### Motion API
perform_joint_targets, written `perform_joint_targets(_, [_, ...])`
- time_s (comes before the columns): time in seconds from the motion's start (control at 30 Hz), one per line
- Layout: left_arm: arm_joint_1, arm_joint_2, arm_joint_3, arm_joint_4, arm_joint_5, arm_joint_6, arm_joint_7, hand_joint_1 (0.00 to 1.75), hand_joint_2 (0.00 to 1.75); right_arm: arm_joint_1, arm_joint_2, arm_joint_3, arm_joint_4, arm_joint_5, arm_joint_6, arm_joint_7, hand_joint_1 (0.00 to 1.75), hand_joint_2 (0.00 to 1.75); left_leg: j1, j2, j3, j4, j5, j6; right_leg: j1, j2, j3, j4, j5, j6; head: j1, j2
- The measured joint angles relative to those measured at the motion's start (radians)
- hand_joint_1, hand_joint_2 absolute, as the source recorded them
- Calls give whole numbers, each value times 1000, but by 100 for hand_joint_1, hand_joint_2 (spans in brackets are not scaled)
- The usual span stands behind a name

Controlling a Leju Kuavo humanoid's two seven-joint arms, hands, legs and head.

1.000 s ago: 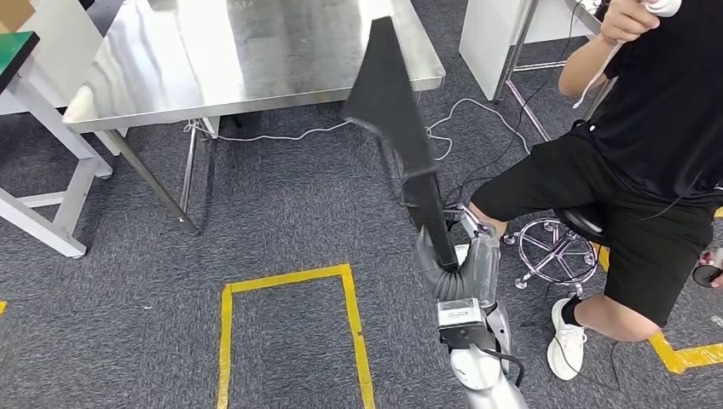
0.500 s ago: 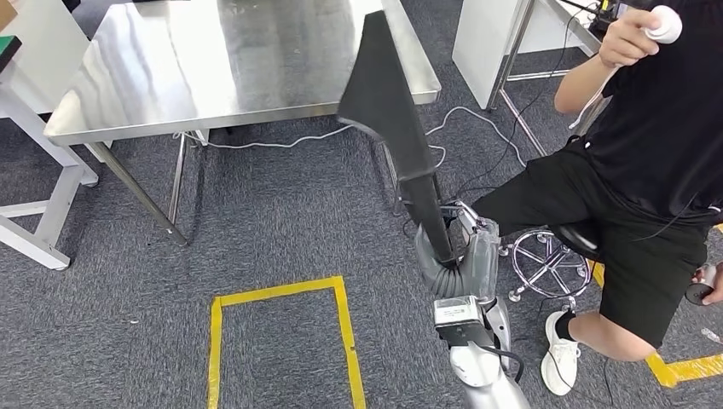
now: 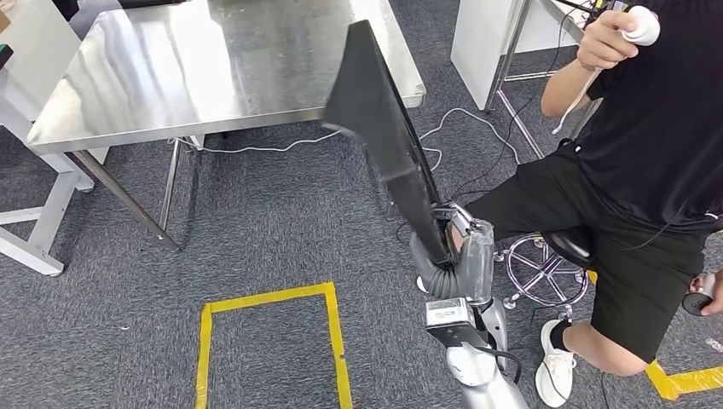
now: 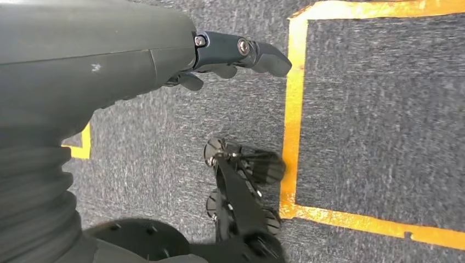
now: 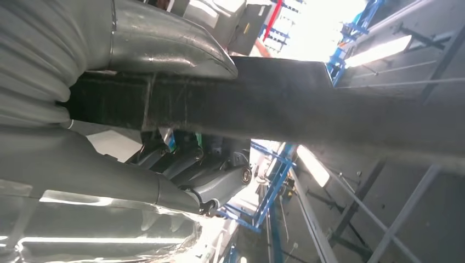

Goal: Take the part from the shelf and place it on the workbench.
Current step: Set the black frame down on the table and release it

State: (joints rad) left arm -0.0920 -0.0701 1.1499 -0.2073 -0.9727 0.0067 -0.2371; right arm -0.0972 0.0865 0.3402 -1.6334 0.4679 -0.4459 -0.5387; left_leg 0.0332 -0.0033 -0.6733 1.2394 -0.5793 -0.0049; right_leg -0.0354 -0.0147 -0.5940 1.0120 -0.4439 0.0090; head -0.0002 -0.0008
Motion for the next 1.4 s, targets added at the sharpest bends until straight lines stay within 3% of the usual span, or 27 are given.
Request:
perform_joint_targets(0.03, [0,0,0,0,0,1,2,0,175,0,0,0,2,0,1,0,155,175,0,0,-27,39,-11,2,5,-4,1,0,-2,-3,0,0])
perform_joint_targets(0.07, [1,0,0,0,0,2,3,0,175,0,0,0,4,0,2,0,155,175,-2,0,-36,42,-2,8,9,-8,3,0,-5,-6,-1,0])
perform_joint_targets(0.13, [1,0,0,0,1,3,4,0,175,0,2,1,8,-1,4,-1,155,175,-11,9,1,-54,61,29,18,-18,11,-1,-9,-11,-1,0])
perform_joint_targets(0.2, [0,3,1,0,2,4,5,0,175,-2,5,1,10,-1,5,-3,155,175,-27,41,52,-167,119,58,21,-28,19,-4,-13,-11,4,0])
perform_joint_targets(0.27, [-2,6,1,-1,2,5,6,0,175,-3,7,3,10,-2,6,-4,155,175,-42,61,68,-209,133,75,17,-40,24,-10,-16,-4,5,0])
perform_joint_targets(0.33, [-3,8,1,-1,4,5,6,0,175,-4,9,5,11,-3,6,-5,155,175,-46,47,80,-234,143,81,18,-52,30,-16,-17,5,1,0])
perform_joint_targets(0.4, [-3,7,2,-1,6,5,6,0,175,-5,9,7,11,-3,7,-6,155,175,-40,28,102,-270,165,87,22,-35,20,14,-35,6,3,0])
perform_joint_targets(0.5, [-5,1,2,0,8,5,7,0,175,-4,3,8,16,-6,9,-8,155,175,-38,-4,109,-287,178,89,19,4,-63,183,-109,-3,8,0])
perform_joint_targets(0.57, [-5,-2,3,1,8,4,7,0,175,-1,-1,8,20,-7,10,-8,155,175,-39,-29,106,-283,178,86,15,9,-98,244,-124,6,9,0])
perform_joint_targets(0.6, [-4,-3,3,1,9,3,7,0,175,-1,-2,8,22,-7,11,-8,155,175,-39,-41,105,-280,176,83,14,10,-89,221,-108,15,9,0])
perform_joint_targets(0.67, [-3,-7,5,1,10,2,6,0,175,-3,-2,9,23,-8,13,-8,155,175,-38,-60,104,-268,169,72,11,13,-26,89,-51,30,10,0])
perform_joint_targets(0.73, [-1,-8,9,1,11,-2,2,0,175,-6,-2,10,23,-9,16,-7,155,175,-41,-71,99,-252,158,57,11,18,24,-11,-17,25,10,0])
perform_joint_targets(0.83, [4,-7,14,1,12,-6,-3,0,175,-8,0,11,22,-10,18,-6,155,175,-39,-75,91,-243,149,40,11,20,34,-26,-14,6,5,0])
perform_joint_targets(0.9, [5,-6,15,1,12,-7,-4,0,175,-10,4,11,22,-11,18,-6,155,175,-36,-54,80,-214,129,29,2,19,39,-29,-12,-5,0,0])
perform_joint_targets(0.93, [4,-6,16,1,12,-7,-5,0,175,-10,6,11,22,-11,18,-6,155,175,-33,-37,61,-172,104,22,-3,17,43,-31,-13,-10,-3,0])
perform_joint_targets(1.0, [3,-7,16,1,12,-8,-7,0,175,-10,9,12,22,-11,18,-6,155,175,-24,-9,-6,-37,40,8,-1,14,47,-31,-17,-18,-9,0])
perform_joint_targets(1.03, [3,-7,16,1,12,-8,-7,0,175,-10,9,12,22,-11,18,-6,155,175,-19,-3,-41,25,21,2,-1,13,49,-31,-19,-19,-9,0])
perform_joint_targets(1.07, [4,-7,16,1,12,-9,-8,0,175,-10,9,11,22,-11,18,-6,155,175,-14,-1,-63,58,20,-2,-1,12,50,-31,-21,-19,-9,0])
perform_joint_targets(1.1, [4,-7,16,1,12,-9,-9,0,175,-9,9,11,22,-11,18,-6,155,175,-9,0,-65,50,41,-5,-2,12,54,-31,-24,-17,-9,0])
perform_joint_targets(1.13, [4,-7,17,1,12,-10,-9,0,175,-9,9,11,22,-10,18,-6,155,175,-5,1,-47,3,78,-6,-3,12,59,-31,-28,-15,-9,0])
perform_joint_targets(1.17, [4,-6,17,1,12,-10,-10,0,175,-9,9,11,22,-9,18,-5,155,175,-3,4,-13,-71,121,-6,-4,12,65,-31,-32,-10,-9,0])
perform_joint_targets(1.23, [2,-6,17,1,12,-10,-11,0,175,-10,10,11,21,-6,18,-5,155,175,-8,11,46,-192,167,0,0,12,73,-31,-41,2,-9,0])
perform_joint_targets(1.27, [1,-6,17,1,12,-9,-12,0,175,-10,10,12,21,-4,18,-4,155,175,-12,12,59,-219,170,4,3,11,74,-32,-45,8,-9,0])
perform_joint_targets(1.4, [1,-6,17,1,11,-8,-13,0,175,-11,11,11,18,0,18,-1,155,175,-21,5,73,-240,165,35,8,6,68,-20,-60,30,-7,0])
